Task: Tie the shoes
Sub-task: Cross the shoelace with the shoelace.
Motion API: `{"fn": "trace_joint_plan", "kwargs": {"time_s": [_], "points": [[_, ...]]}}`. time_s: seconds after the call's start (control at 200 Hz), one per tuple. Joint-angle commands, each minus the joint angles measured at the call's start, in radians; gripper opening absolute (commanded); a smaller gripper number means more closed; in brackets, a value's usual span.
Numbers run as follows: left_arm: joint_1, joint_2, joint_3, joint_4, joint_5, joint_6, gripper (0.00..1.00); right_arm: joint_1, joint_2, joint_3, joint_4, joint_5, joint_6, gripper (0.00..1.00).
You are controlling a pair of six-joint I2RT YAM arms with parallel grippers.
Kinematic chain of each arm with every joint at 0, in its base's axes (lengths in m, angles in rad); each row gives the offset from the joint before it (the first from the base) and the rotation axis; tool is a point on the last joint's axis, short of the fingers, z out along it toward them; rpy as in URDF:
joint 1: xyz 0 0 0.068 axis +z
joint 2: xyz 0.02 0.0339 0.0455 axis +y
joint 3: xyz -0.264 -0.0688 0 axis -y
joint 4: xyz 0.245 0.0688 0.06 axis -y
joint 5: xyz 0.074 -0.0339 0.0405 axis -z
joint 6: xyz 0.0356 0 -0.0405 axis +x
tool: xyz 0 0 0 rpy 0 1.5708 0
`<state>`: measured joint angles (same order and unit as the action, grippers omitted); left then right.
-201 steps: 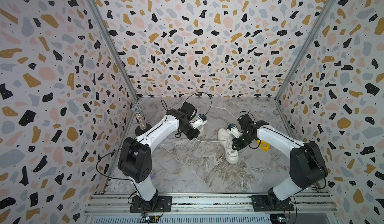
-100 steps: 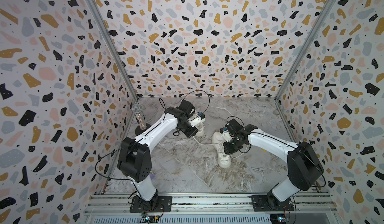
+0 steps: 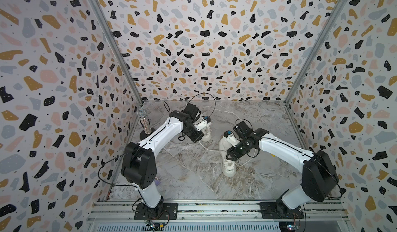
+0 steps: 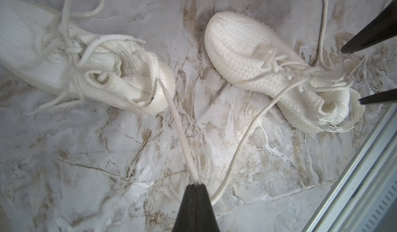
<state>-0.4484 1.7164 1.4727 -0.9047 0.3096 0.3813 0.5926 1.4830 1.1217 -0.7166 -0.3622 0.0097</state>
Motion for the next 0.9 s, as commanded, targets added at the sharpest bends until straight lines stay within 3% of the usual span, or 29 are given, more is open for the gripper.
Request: {"fn": "trace_joint_plan", "kwargs": {"time_s": [0.0, 0.27, 0.441, 0.546, 0.891], "points": [[0.004, -0.025, 0.007, 0.003, 0.071, 0.005, 0.00, -0.074, -0.093, -0.022, -0.075, -0.020, -0.159, 0.60], [0.004, -0.052, -0.059, 0.055, 0.165, 0.013, 0.00, -0.307, -0.119, -0.076, -0.113, 0.055, -0.263, 0.61], [0.003, -0.058, -0.088, 0.081, 0.176, 0.007, 0.00, -0.428, -0.088, -0.103, -0.118, 0.159, -0.225, 0.63], [0.004, -0.061, -0.091, 0.083, 0.175, 0.003, 0.00, -0.450, -0.052, -0.130, -0.118, 0.202, -0.218, 0.63], [0.003, -0.054, -0.093, 0.087, 0.171, 0.004, 0.00, -0.450, 0.092, -0.117, -0.044, 0.177, -0.157, 0.57]]}}
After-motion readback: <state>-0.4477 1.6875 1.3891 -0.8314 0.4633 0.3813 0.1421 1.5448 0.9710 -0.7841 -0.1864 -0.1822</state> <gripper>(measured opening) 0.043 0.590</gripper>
